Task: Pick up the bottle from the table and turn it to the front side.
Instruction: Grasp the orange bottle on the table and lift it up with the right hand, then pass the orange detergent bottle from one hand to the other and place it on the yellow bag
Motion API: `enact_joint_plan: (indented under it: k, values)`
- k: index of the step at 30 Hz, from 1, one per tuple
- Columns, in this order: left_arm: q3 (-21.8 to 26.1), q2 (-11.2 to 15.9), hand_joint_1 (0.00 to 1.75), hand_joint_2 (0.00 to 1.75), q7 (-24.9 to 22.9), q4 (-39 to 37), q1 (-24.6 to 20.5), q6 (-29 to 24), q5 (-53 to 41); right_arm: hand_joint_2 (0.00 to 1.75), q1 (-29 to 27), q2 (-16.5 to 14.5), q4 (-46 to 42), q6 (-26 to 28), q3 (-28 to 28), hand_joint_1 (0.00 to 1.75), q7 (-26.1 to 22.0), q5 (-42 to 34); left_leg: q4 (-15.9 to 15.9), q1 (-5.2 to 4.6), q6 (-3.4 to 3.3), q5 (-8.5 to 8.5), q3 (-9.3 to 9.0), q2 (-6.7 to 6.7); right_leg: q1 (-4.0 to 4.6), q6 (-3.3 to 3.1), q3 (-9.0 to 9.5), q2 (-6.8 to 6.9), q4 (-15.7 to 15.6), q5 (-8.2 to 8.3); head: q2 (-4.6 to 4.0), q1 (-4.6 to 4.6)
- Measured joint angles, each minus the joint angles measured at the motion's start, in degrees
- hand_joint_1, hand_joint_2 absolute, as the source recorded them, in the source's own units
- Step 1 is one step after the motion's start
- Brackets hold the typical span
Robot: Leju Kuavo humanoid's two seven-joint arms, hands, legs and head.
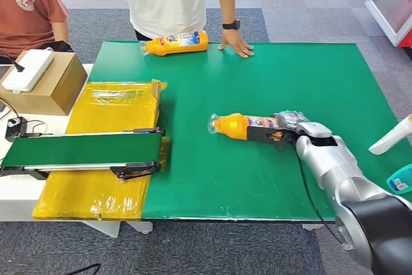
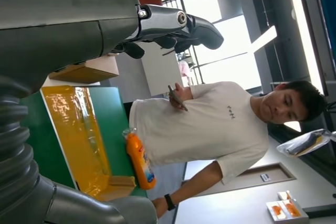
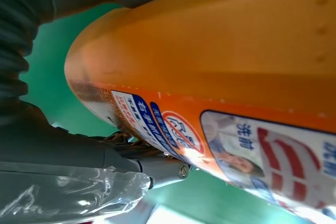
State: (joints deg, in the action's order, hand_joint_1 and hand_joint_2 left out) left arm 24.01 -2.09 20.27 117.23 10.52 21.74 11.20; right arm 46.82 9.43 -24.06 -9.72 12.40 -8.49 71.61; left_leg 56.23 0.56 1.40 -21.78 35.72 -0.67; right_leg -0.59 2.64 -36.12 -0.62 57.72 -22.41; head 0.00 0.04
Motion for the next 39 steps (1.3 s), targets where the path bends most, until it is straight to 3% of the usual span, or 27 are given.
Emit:
enact_joint_plan:
  k: [3, 5, 8, 12, 19, 23, 30, 34, 39]
  values:
    - [0.1, 0.5, 0.0, 1.75, 0.3, -0.2, 0.0, -0.1, 0.5, 1.75, -1.5, 0.4, -3.8, -4.1, -3.6, 1.75, -6.7, -15.1, 0.0, 0.0, 0.0, 0.0, 0.01, 0.0, 0.0, 0.0, 0.0, 0.01, 0.0, 0.0, 0.0, -0.01]
    - [0.1, 0.7, 0.0, 1.75, 0.3, -0.4, 0.0, -0.4, 0.7, 1.75, -3.2, 0.8, -8.7, -7.1, -5.5, 1.75, -8.7, -27.1, 0.0, 0.0, 0.0, 0.0, 0.02, -0.01, 0.0, 0.01, 0.0, 0.01, 0.0, -0.01, 0.0, -0.01]
    - [-0.3, 0.8, 0.0, 1.75, 0.1, -1.0, 0.0, -1.0, 0.9, 1.75, -6.1, 1.6, -17.3, -9.6, -6.3, 1.75, -8.5, -42.6, 0.0, 0.0, -0.02, -0.02, 0.03, 0.0, -0.01, 0.01, -0.02, 0.01, 0.0, -0.01, 0.0, 0.01]
    - [-2.0, 0.8, 0.0, 1.75, -0.8, -2.1, -0.8, -2.3, 0.5, 1.75, -8.6, 2.1, -26.2, -9.7, -6.3, 1.75, -7.7, -52.7, 0.0, -0.01, -0.03, -0.03, 0.04, 0.0, -0.02, 0.01, -0.03, 0.0, 0.0, -0.01, 0.0, 0.0]
    - [-6.6, 0.9, 0.0, 1.75, -2.5, -6.3, -6.8, -4.7, 0.2, 1.75, -10.3, -0.2, -36.4, -7.0, -6.0, 1.75, -7.0, -61.0, 0.0, 0.0, 0.03, 0.05, 0.05, -0.01, 0.0, -0.02, -0.03, 0.01, 0.0, 0.03, 0.0, 0.0]
    - [-10.7, 0.5, 0.0, 1.75, -4.7, -10.5, -13.4, -6.0, 0.9, 1.75, -11.5, -5.2, -40.5, -3.8, -5.9, 1.75, -6.7, -63.3, 0.0, 0.02, 0.09, 0.15, 0.04, -0.01, 0.02, -0.09, -0.05, 0.01, 0.0, 0.08, 0.0, -0.02]
    - [-20.4, -2.9, 0.0, 1.75, -7.1, -21.8, -27.2, -7.8, 3.1, 1.75, -12.4, -15.1, -41.4, 0.0, -4.7, 1.75, -8.1, -61.6, 0.0, 0.02, 0.05, 0.25, 0.06, -0.01, 0.03, -0.06, -0.07, 0.01, 0.0, 0.2, 0.0, -0.01]
    - [-27.1, -4.0, 0.0, 1.75, -8.9, -26.8, -33.4, -7.3, 2.0, 1.75, -12.8, -18.2, -40.6, 0.6, -3.4, 1.75, -9.0, -60.0, 0.0, 0.01, 0.04, 0.25, 0.08, -0.01, 0.0, -0.02, -0.07, 0.01, 0.0, 0.23, 0.0, -0.01]
    - [-32.8, -4.6, 0.0, 1.75, -9.6, -29.7, -36.6, -7.0, 1.2, 1.75, -13.4, -19.6, -39.9, 0.8, -2.7, 1.75, -9.3, -59.5, 0.0, 0.0, 0.03, 0.23, 0.1, -0.01, -0.01, -0.02, -0.09, 0.0, 0.0, 0.23, 0.0, 0.0]
